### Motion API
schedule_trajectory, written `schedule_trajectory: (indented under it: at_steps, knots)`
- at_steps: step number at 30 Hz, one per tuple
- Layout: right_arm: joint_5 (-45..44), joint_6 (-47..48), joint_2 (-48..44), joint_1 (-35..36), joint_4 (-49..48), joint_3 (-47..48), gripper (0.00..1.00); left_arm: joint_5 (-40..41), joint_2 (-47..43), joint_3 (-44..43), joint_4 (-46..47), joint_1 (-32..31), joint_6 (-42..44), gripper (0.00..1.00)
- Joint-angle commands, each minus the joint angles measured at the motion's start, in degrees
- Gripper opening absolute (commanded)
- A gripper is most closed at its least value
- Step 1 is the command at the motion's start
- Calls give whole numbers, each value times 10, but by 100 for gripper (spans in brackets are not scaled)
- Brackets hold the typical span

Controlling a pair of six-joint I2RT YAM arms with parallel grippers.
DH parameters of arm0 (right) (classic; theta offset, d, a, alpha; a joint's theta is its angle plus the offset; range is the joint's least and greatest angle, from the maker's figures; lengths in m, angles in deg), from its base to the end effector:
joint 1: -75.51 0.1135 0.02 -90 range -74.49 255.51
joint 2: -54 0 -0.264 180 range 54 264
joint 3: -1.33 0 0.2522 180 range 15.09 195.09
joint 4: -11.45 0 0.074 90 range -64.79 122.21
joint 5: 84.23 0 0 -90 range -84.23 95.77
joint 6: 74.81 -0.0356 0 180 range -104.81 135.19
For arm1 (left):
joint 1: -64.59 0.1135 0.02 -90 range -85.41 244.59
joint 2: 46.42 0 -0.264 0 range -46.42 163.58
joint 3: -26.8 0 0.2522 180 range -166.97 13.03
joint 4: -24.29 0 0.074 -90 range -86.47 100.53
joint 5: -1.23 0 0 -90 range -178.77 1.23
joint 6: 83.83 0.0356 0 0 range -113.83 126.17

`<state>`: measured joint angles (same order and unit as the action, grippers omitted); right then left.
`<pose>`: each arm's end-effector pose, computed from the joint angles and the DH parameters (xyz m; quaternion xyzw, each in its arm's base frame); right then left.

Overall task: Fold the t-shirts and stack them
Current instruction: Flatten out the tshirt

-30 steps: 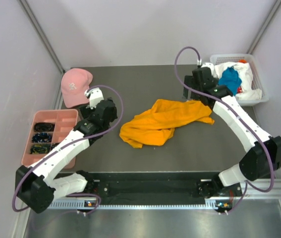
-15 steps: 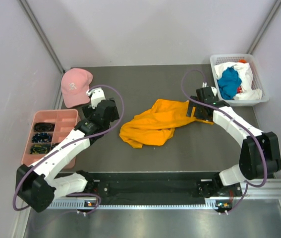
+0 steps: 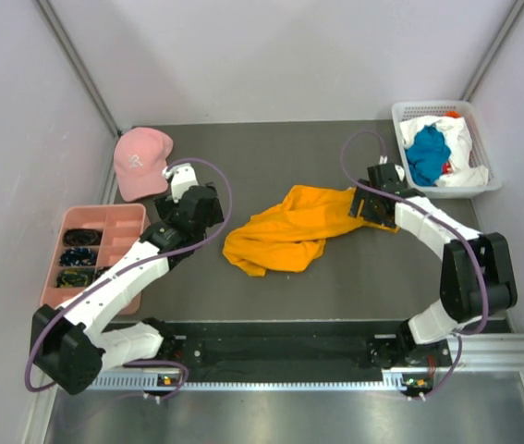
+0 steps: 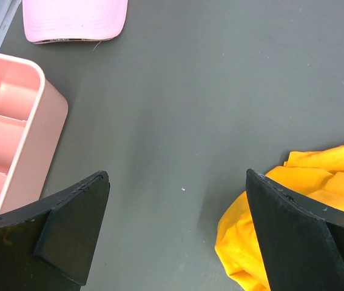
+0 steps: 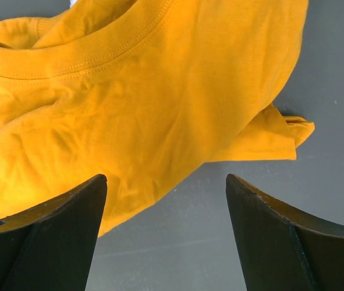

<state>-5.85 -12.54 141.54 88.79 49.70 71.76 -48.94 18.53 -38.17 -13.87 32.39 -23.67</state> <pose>0.3049 0.0646 0.2135 0.1493 0.9384 0.0132 0.3113 0.2153 -0.1087 0.2902 -0.1315 0.8484 0.0507 0.5102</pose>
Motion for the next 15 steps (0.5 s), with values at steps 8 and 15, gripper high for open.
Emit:
schedule_trajectory:
  at_steps: [8, 15]
  knots:
    - [12, -4, 39, -5, -37, 6, 73, -1, -10, 7, 15, 2, 4, 98]
    - [23, -5, 63, -5, -48, 11, 58, -7, -18, 8, 9, 2, 8, 98]
